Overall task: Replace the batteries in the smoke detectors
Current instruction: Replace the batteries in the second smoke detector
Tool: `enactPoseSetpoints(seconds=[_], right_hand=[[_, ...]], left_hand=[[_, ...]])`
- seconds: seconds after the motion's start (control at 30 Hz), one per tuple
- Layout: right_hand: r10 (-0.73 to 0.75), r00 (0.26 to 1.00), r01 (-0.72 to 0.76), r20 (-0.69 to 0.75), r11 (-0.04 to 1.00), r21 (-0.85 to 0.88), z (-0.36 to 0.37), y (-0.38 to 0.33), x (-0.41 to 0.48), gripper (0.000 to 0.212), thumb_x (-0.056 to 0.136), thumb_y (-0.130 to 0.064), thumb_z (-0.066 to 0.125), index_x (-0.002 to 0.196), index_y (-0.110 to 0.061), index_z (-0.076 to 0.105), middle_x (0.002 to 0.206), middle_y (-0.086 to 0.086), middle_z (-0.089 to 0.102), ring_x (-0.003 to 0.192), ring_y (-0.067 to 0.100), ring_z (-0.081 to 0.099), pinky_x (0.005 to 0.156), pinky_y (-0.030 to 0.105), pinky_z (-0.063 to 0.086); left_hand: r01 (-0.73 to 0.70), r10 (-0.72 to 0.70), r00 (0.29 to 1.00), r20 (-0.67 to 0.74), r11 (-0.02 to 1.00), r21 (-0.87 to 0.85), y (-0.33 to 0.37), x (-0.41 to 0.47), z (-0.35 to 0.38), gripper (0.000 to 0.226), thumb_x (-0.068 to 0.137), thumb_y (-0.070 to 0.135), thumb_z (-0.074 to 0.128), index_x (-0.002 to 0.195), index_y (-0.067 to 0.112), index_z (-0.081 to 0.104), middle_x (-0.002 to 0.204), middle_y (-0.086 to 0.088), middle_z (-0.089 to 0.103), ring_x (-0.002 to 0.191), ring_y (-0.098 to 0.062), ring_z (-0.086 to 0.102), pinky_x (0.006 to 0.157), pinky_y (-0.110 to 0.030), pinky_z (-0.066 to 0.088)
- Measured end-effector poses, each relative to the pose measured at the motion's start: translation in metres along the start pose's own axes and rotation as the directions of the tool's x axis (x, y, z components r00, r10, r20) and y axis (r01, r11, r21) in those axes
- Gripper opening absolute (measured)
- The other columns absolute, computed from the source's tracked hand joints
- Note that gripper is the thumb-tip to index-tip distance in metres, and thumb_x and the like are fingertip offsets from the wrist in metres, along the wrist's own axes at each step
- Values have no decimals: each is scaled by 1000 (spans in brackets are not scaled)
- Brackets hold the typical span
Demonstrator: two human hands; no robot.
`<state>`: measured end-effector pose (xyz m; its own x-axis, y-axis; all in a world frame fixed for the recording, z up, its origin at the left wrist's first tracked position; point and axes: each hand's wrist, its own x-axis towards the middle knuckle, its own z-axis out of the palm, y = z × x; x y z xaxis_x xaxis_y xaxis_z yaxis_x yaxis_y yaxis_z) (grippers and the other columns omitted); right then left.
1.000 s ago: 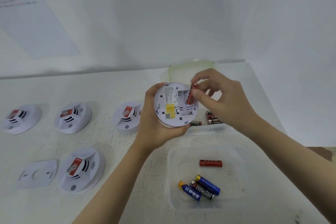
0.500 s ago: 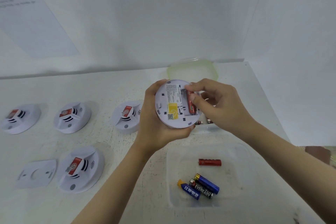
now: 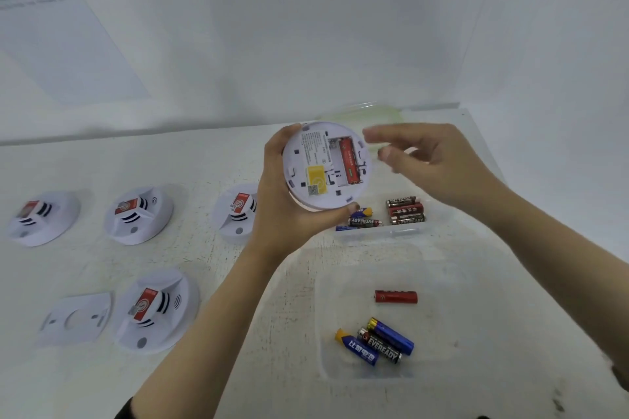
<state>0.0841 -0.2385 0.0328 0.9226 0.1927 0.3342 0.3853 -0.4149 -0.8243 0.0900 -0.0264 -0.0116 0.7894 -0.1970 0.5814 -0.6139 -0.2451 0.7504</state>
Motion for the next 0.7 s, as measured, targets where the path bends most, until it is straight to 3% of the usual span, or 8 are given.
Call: enactPoseSetpoints(seconds=[0.03,0.1,0.13,0.23,0.4,0.6,0.7], right_hand=[[-37,998,48,54,976,-212,-4,3,2,23,87,-17,63,106,-28,69,98,-17,64,88,1,59,70,19,47],[-15,968,164,250,792,-588,-10,9,5,14,83,-25,67,94,-32,72,91,-14,53,89,8,49,71,22,32],[39,944,213,328,689,-693,-11,10,5,11,82,-27,67,90,-34,72,91,-11,48,91,11,46,73,23,27],[155,888,312,433,488,-815,-6,11,2,14,83,-27,61,85,-36,71,88,-9,41,85,11,34,74,26,21],[169,876,375,451,351,-858,1,12,4,19,84,-21,55,87,-32,70,94,-7,51,92,15,44,81,30,28],[141,858,414,495,382,-826,7,22,8,13,84,-33,60,90,-33,72,86,-8,38,87,15,39,71,28,16],[57,873,401,483,478,-782,5,28,7,11,83,-37,62,84,-31,72,84,-9,42,81,12,35,70,27,14]], left_hand=[[12,-12,1000,4,1000,0,-2,-1,0,95,56,30,86,132,17,30,127,31,40,124,-4,45,100,-22,43],[34,-34,999,19,999,2,-4,-4,0,95,56,31,86,132,20,30,128,29,40,124,-5,45,100,-23,44],[40,-40,999,24,999,4,-6,-6,0,95,56,30,87,132,20,30,128,27,41,125,-6,45,100,-24,44],[41,-41,999,28,999,16,-8,-8,0,95,57,30,87,132,19,30,129,25,41,124,-6,46,100,-24,44],[47,-48,998,29,998,35,-11,-7,0,94,57,30,87,132,23,30,131,15,42,126,-11,46,102,-28,44],[43,-44,999,19,998,38,-13,-6,0,94,56,30,86,131,28,29,128,26,41,124,-7,45,100,-21,43],[59,-60,998,17,998,37,-13,-6,0,94,55,32,86,130,28,30,127,28,40,124,-6,45,100,-20,43]])
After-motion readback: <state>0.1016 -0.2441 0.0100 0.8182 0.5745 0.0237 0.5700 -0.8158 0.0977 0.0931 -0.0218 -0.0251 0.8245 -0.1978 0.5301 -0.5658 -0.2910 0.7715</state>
